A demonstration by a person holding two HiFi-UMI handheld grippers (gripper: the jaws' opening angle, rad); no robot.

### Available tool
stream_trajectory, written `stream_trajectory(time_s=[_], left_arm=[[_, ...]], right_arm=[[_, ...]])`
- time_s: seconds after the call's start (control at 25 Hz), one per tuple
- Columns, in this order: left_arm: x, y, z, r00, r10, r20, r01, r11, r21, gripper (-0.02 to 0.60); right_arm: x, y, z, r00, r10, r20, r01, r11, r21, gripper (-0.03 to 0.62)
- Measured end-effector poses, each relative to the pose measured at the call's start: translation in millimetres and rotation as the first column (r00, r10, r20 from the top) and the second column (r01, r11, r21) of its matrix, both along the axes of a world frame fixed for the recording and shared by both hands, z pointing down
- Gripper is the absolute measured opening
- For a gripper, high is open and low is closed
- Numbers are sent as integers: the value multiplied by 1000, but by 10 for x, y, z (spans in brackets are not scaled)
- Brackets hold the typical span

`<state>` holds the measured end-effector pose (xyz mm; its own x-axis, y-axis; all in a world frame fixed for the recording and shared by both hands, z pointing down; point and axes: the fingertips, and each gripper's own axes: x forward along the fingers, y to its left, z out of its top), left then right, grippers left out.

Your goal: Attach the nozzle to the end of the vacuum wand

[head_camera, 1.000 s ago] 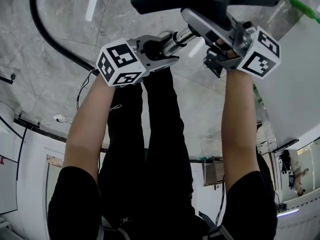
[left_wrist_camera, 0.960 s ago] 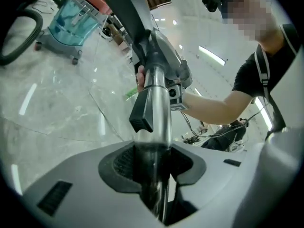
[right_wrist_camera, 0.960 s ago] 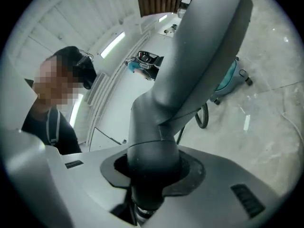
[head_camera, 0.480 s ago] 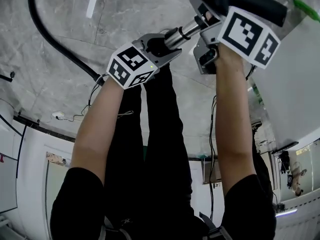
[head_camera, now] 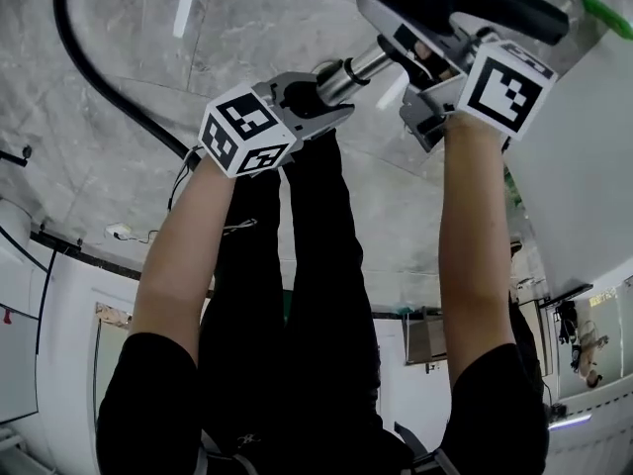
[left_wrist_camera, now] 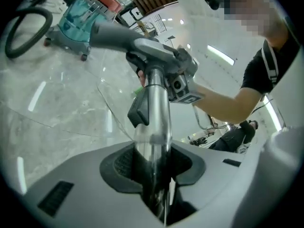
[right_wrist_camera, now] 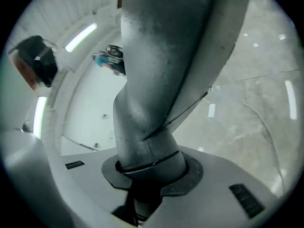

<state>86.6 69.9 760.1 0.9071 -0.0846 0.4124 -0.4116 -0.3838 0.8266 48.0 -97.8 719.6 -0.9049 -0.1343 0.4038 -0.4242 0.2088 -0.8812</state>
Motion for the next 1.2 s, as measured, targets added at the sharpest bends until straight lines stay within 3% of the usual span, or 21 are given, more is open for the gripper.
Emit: stream_trajectory(time_s=[0.04,0.12,0.16,0.2,0.24,0.28,0.4,0.48,0.56,0.64,0.72,0.8,0.84,1.0,1.2], left_arm=[[17,5,45,999,-4,49,3,1000,16,143],[69,3,113,990,-8,142,1,999,49,143],[89,5,120,985,-7,170,-3,998,58,143],[94,10,112,984,-1,176,-10,998,59,143],[81,19,102,987,13,158,-21,999,49,142],[56,28,96,992,34,122,-38,999,30,142],[-10,68,17,995,92,-33,-93,995,-31,141],[-15,96,-88,989,102,-106,-107,993,-42,141],[-11,87,-114,990,84,-117,-88,996,-30,141],[-10,87,-8,998,51,-45,-52,998,-21,140],[-13,102,156,998,29,55,-28,1000,-13,140],[-11,122,274,992,21,128,-21,1000,1,140],[-8,141,306,989,25,142,-25,1000,2,140],[-105,336,408,985,93,143,-91,996,-24,138],[-757,526,862,934,121,337,-138,990,26,135]], right_arm=[[105,-9,142,987,60,-146,-70,996,-61,120],[363,-39,353,895,171,-411,-235,966,-109,120],[449,-56,383,849,218,-481,-295,951,-89,120],[479,-72,371,828,252,-502,-322,945,-57,120],[454,-84,341,837,263,-480,-316,948,-32,120],[390,-91,309,869,250,-426,-284,959,-18,120],[158,-61,101,986,114,-125,-113,994,15,120],[34,-2,-170,994,-3,111,-7,996,92,120],[-8,18,-310,968,-55,246,21,990,139,120],[26,5,-169,979,-3,204,-15,996,88,120],[111,9,133,996,86,7,-85,996,-13,120],[222,21,398,971,134,-199,-154,984,-87,120],[267,4,471,958,136,-251,-164,982,-97,120],[512,-284,379,985,68,-157,-74,997,-32,120],[313,-173,351,973,92,-212,-86,996,35,120]])
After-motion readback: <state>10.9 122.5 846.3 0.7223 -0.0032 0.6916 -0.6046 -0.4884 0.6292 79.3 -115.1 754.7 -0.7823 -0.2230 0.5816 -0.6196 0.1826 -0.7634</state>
